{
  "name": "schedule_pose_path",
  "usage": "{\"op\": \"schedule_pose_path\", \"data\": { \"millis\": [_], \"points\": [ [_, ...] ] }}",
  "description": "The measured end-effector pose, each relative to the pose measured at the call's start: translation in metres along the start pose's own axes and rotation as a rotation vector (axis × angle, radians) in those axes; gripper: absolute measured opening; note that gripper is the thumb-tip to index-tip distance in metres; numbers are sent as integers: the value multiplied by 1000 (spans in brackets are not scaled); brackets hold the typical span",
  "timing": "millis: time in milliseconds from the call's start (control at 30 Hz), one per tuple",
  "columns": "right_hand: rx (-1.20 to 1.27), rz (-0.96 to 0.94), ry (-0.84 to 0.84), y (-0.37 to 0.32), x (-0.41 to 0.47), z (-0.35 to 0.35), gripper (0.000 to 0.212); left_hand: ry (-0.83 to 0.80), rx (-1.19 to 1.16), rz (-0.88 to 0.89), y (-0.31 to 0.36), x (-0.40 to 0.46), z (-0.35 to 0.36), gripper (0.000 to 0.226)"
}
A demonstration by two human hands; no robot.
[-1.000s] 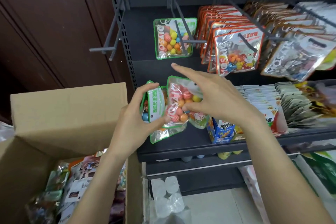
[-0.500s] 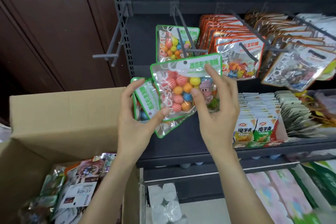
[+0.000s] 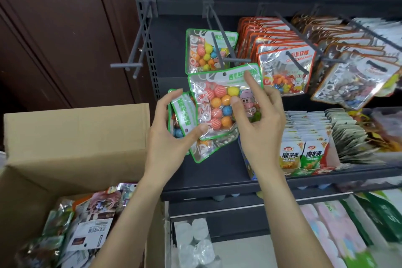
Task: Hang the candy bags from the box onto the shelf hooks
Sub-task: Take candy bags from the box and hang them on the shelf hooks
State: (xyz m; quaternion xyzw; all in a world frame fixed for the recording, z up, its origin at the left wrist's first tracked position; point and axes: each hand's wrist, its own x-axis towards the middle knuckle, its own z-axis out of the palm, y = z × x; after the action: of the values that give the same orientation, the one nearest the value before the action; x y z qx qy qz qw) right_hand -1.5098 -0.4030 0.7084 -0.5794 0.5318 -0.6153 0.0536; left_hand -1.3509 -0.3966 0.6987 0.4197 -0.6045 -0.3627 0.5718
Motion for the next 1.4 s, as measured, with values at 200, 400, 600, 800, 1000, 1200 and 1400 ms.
{"op": "schedule_pose_path", "data": {
  "millis": [200, 400, 600, 800, 1000, 1200, 1400],
  "points": [
    [-86, -40, 14, 0, 1, -5, 46, -32, 26, -4, -1, 2, 4, 65],
    [-120, 26, -31, 0, 18, 5, 44, 62, 77, 22, -8, 8, -2, 51],
    [-38, 71, -44, 18, 58, 51, 39, 173, 169, 7, -23, 7, -35, 41],
    [-33, 240, -110, 34, 81, 98, 40, 182, 175, -2, -22, 2, -48, 42],
    [192, 386, -409, 18, 37, 60, 44, 184, 107, 8, -8, 5, -43, 49],
    [240, 387, -513, -6, -17, 15, 82, 135, 34, 35, -2, 5, -21, 57],
    [477, 576, -99, 4, -19, 0, 73, 27, -85, -36, -2, 5, -14, 63]
  ]
}}
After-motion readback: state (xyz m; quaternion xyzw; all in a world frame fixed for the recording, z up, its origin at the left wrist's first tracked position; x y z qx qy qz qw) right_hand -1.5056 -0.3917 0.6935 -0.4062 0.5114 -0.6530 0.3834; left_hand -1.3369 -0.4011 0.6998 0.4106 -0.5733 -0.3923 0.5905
